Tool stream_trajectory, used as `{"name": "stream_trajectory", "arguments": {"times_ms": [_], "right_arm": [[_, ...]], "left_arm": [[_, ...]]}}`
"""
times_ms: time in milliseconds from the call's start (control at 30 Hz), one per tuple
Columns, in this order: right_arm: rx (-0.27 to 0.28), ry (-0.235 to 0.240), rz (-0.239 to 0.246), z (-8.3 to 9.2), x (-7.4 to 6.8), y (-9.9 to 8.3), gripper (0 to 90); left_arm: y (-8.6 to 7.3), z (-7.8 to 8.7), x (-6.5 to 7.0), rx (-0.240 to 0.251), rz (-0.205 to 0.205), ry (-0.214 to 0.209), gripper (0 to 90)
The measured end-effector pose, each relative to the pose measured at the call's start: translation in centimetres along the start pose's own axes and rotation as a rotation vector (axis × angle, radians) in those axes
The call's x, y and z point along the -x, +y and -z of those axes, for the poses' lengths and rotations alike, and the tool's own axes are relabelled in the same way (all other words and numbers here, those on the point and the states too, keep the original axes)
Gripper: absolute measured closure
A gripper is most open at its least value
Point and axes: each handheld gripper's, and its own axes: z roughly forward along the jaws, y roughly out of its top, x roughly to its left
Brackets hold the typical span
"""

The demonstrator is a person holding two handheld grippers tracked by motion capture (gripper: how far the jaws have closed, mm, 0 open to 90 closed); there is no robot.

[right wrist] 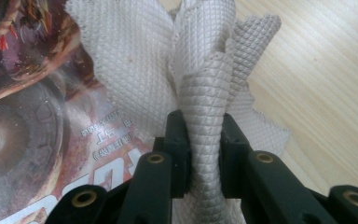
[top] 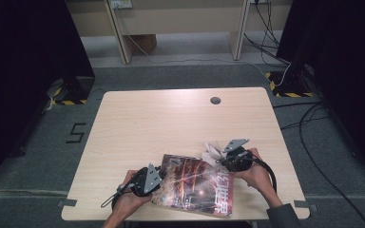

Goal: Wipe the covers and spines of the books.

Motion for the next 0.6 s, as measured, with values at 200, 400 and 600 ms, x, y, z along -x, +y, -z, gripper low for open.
{"name": "stream_trajectory", "arguments": {"times_ms": [200, 400, 600], "right_arm": [[0.032, 0.025, 0.037, 0.1, -1.2, 0.9, 77.4], [-0.004, 0.011, 0.015, -0.1, -0.1, 0.2, 77.8], [-0.042, 0.003, -0.028, 0.1, 1.0, -0.9, 77.6]], "left_arm": [[0.0, 0.0, 0.0, 0.001, -0.003, 0.002, 69.2], [0.0, 0.0, 0.0, 0.002, -0.008, 0.003, 69.2], [0.0, 0.0, 0.0, 0.002, -0.008, 0.002, 69.1]]}}
